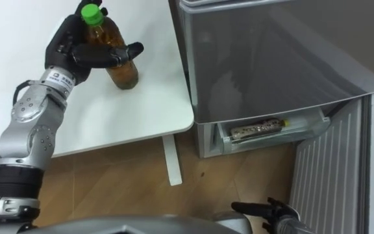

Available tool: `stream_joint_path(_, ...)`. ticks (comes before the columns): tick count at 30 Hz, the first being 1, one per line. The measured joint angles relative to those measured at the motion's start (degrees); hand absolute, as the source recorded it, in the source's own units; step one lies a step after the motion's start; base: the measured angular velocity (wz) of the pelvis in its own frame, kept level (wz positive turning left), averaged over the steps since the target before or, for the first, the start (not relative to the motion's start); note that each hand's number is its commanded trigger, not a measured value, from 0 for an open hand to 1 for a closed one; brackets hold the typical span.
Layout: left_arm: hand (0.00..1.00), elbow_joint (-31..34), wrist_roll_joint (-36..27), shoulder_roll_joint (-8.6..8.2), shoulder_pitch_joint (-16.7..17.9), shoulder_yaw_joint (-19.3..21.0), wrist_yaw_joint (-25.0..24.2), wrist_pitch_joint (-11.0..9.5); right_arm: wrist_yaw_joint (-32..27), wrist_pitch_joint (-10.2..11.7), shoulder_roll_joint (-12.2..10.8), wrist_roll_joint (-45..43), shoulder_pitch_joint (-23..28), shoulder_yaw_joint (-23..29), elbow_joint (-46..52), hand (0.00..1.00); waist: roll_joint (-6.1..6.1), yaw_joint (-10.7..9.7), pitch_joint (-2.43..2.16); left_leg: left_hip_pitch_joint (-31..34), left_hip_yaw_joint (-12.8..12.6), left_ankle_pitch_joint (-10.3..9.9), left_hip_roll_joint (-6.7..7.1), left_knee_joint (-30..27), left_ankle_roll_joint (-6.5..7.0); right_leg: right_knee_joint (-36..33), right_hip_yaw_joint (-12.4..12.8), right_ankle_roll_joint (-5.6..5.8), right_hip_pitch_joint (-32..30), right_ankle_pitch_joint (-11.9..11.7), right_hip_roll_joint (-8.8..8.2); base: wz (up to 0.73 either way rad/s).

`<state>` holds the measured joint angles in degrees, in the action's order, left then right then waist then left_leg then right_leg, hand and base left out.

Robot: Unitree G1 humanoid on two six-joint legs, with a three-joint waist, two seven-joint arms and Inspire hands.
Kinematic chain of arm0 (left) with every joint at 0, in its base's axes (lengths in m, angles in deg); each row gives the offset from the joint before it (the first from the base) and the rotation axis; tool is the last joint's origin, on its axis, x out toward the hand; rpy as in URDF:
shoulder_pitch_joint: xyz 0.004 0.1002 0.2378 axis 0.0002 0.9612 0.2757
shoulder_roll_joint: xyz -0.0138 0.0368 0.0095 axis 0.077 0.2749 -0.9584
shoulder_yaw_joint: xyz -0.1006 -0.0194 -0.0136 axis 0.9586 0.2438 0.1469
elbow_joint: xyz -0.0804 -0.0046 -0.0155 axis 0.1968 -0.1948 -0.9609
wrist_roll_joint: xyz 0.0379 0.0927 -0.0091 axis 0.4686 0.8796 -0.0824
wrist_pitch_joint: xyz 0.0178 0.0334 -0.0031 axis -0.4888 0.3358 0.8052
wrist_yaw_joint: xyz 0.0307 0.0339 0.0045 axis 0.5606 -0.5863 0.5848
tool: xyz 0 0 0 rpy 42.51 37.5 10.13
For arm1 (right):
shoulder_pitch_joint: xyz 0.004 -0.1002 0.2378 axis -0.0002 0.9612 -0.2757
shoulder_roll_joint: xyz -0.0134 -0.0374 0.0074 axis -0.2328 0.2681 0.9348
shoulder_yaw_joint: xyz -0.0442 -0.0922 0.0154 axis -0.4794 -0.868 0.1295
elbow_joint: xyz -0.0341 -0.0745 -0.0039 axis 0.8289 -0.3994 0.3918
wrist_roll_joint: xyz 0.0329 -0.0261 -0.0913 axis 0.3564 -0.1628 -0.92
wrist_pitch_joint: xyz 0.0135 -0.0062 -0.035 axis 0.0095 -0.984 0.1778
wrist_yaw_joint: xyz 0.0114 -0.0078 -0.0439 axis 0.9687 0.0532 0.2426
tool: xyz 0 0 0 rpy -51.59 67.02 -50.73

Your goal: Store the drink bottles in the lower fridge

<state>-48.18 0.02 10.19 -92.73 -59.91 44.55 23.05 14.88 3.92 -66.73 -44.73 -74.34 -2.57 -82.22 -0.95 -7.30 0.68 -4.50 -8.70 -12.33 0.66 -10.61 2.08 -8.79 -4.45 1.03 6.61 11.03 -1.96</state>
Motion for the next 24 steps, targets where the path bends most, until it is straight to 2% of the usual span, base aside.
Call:
stream_joint_path(1, 0.8, -0.15, -0.01, 0.0, 0.0, 0.02, -0.24, 0.08, 0.0, 0.0, 0.0, 0.0, 0.01, 0.0, -0.02, 0.0, 0.02, 0.03, -0.02, -0.05, -0.05, 0.0, 0.01, 0.0, 0.0, -0.01, 0.09, 0.0, 0.02, 0.0, -0.01, 0.0)
stream_joint_path(3, 0.98, -0.96, -0.03, 0.05, 0.0, 0.07, -0.82, 0.09, -0.01, 0.01, 0.0, -0.07, -0.03, 0.02, -0.11, 0.0, 0.02, 0.0, -0.04, -0.07, -0.1, 0.0, 0.01, -0.03, 0.0, -0.02, 0.24, 0.0, 0.03, 0.0, 0.0, 0.0)
stream_joint_path(6, 1.0, -2.49, -0.05, 0.05, 0.0, 0.11, -0.96, 0.42, -0.05, 0.02, -0.02, -0.72, -0.12, 0.03, -0.11, 0.0, -0.02, -0.01, -0.07, -0.03, -0.24, 0.0, -0.04, -0.11, 0.0, -0.06, 0.35, -0.01, -0.03, -0.01, 0.04, -0.01)
stream_joint_path(11, 1.0, -3.26, -0.04, 0.05, 0.0, 0.12, -1.04, 0.82, -0.09, -0.02, -0.02, -1.99, -0.44, 0.04, -0.12, 0.0, -0.05, -0.05, -0.5, -0.05, -0.43, 0.0, -0.07, -0.12, 0.0, -0.11, 0.54, -0.05, -0.08, -0.03, 0.06, 0.0)
stream_joint_path(24, 1.0, -3.64, -0.06, 0.05, 0.0, 0.11, -1.29, 1.54, -0.12, 0.01, -0.04, -2.0, -0.48, 0.05, -0.12, 0.0, -0.07, -0.06, -0.5, -0.07, -0.51, 0.0, -0.08, -0.1, 0.0, -0.08, 0.91, -0.05, -0.09, -0.04, 0.06, 0.0)
